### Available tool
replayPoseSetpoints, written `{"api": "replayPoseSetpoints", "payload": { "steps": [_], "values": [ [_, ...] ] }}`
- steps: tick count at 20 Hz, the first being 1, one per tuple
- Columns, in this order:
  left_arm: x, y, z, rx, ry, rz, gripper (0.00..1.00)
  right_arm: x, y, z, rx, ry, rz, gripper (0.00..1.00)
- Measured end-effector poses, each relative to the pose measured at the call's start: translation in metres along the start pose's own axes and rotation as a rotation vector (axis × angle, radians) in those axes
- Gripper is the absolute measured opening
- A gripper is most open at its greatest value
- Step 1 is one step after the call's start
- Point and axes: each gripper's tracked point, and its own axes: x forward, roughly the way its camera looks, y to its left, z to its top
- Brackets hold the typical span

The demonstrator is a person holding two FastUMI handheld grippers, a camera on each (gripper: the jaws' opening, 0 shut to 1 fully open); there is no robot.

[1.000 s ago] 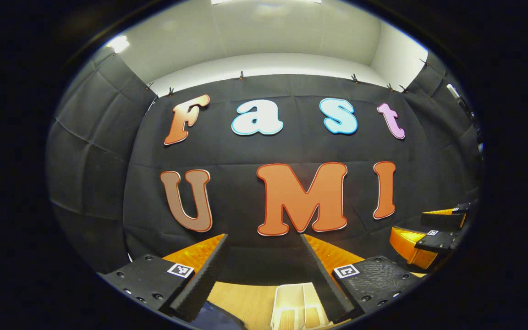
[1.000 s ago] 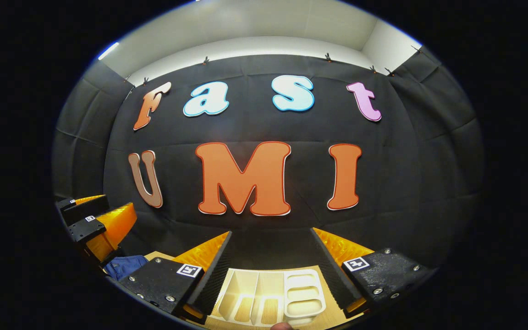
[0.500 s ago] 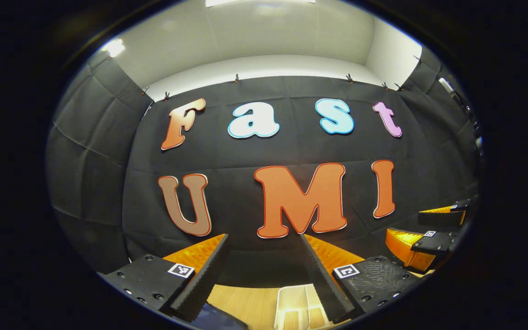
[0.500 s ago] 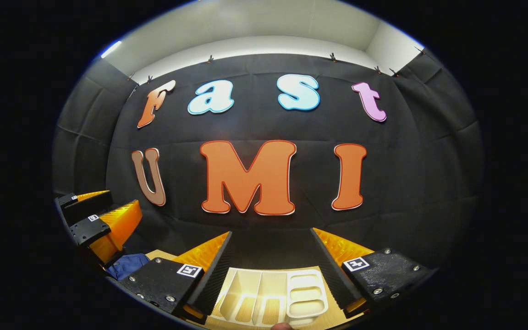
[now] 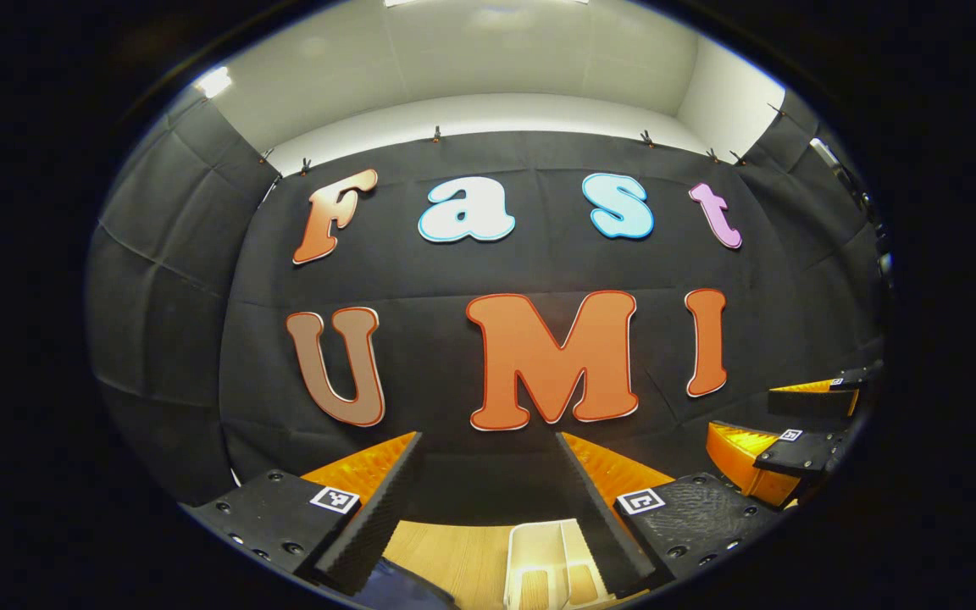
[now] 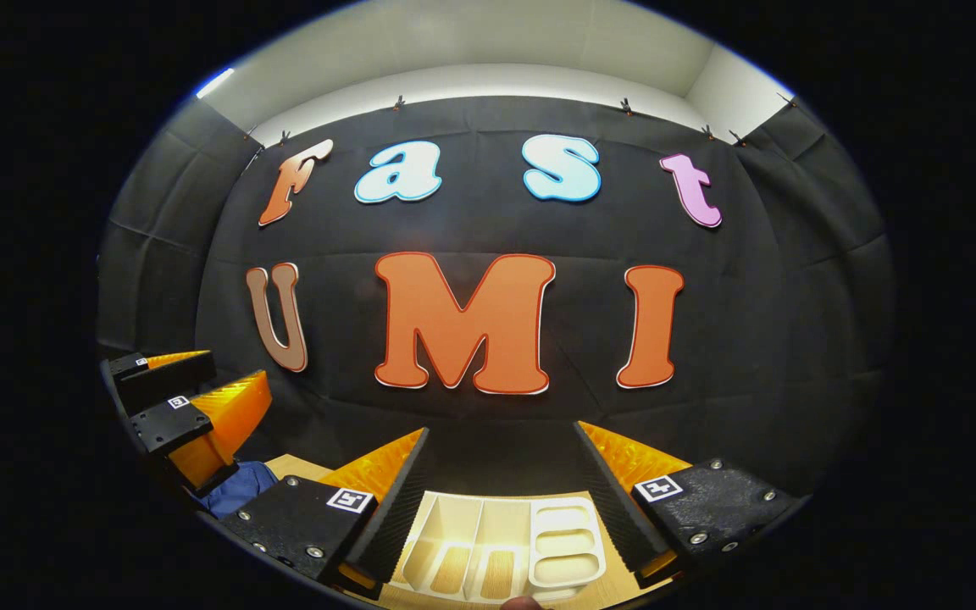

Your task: Open the schoolbag, grab two books from the bookshelf and put them into the schoolbag.

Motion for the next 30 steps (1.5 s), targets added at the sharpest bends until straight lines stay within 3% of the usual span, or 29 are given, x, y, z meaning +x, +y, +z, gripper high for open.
{"api": "replayPoseSetpoints", "payload": {
  "steps": [16, 30],
  "values": [
    [-0.004, 0.003, -0.005, 0.012, 0.02, -0.022, 0.94, -0.003, 0.015, -0.004, -0.017, 0.018, 0.014, 0.96],
    [-0.005, 0.002, -0.015, 0.026, 0.047, -0.023, 0.94, -0.004, 0.007, -0.005, -0.012, 0.028, -0.018, 0.96]
  ]
}}
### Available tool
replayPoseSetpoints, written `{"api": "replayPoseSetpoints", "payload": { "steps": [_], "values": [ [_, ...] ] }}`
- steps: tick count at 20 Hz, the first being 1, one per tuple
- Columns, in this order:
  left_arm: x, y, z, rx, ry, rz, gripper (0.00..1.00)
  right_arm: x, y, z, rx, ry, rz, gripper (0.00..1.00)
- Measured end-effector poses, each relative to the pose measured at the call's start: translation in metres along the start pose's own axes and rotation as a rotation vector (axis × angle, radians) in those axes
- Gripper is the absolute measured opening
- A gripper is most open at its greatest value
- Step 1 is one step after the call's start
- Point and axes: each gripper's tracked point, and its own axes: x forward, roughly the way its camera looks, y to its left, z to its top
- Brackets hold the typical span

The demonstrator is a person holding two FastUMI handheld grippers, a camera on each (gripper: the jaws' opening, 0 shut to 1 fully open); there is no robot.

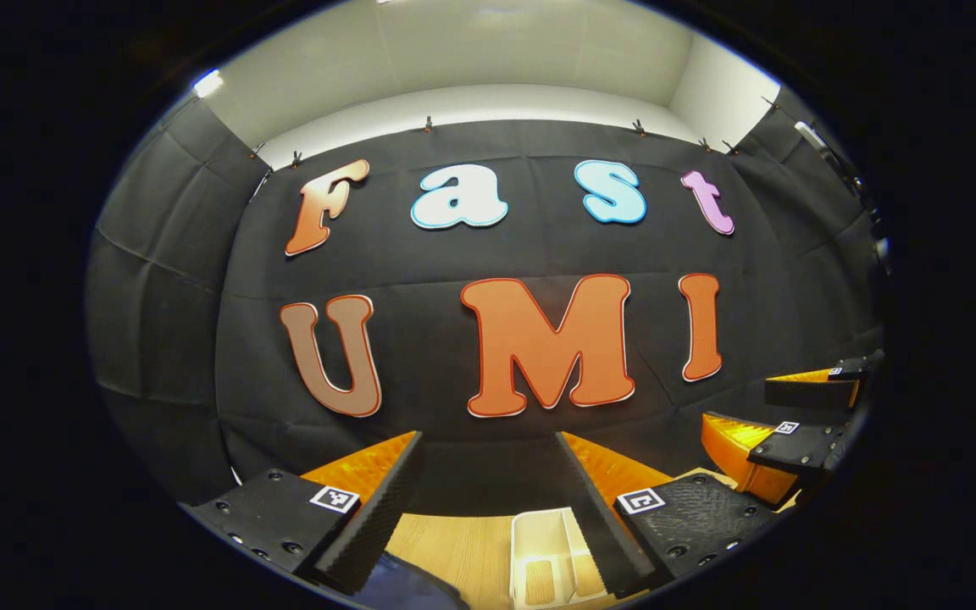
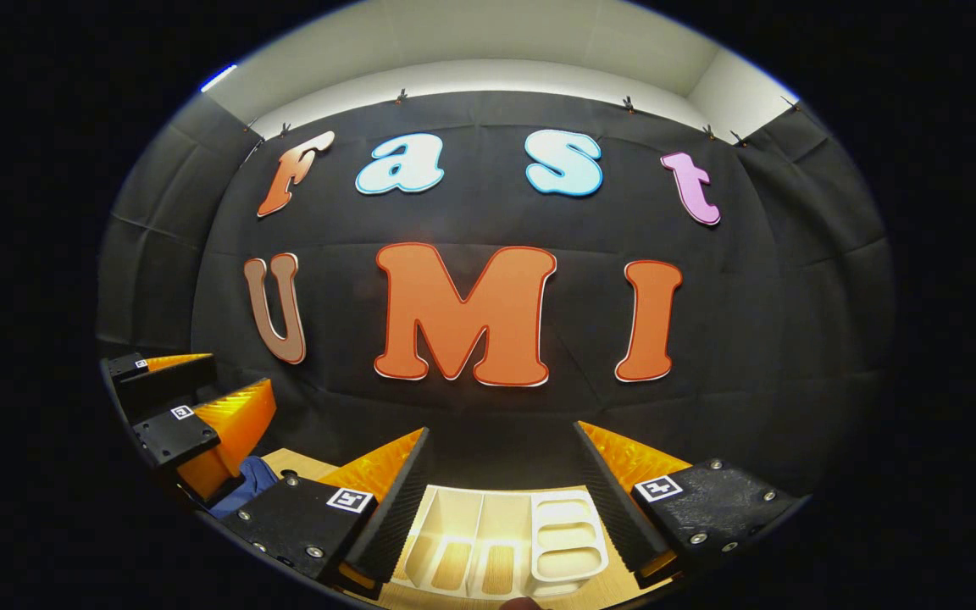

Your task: Open the schoolbag, grab two books from the bookshelf and put them into the schoolbag.

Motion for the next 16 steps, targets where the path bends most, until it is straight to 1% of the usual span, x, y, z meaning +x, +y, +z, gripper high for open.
{"api": "replayPoseSetpoints", "payload": {
  "steps": [5, 8, 11, 13, 16],
  "values": [
    [-0.001, -0.004, -0.003, 0.043, 0.013, -0.007, 0.94, -0.001, -0.005, -0.002, 0.005, 0.008, -0.016, 0.96],
    [-0.002, -0.004, -0.004, 0.045, 0.014, -0.009, 0.94, 0.0, -0.005, -0.001, 0.014, 0.008, -0.02, 0.96],
    [-0.001, -0.001, -0.006, 0.051, 0.022, 0.0, 0.93, 0.0, -0.008, -0.001, 0.003, 0.005, -0.03, 0.96],
    [-0.001, 0.002, -0.004, 0.078, 0.021, 0.009, 0.94, 0.0, -0.008, -0.003, 0.003, 0.013, -0.03, 0.96],
    [-0.001, -0.002, -0.002, 0.077, 0.01, 0.0, 0.93, -0.001, -0.01, 0.001, 0.0, 0.002, -0.038, 0.96]
  ]
}}
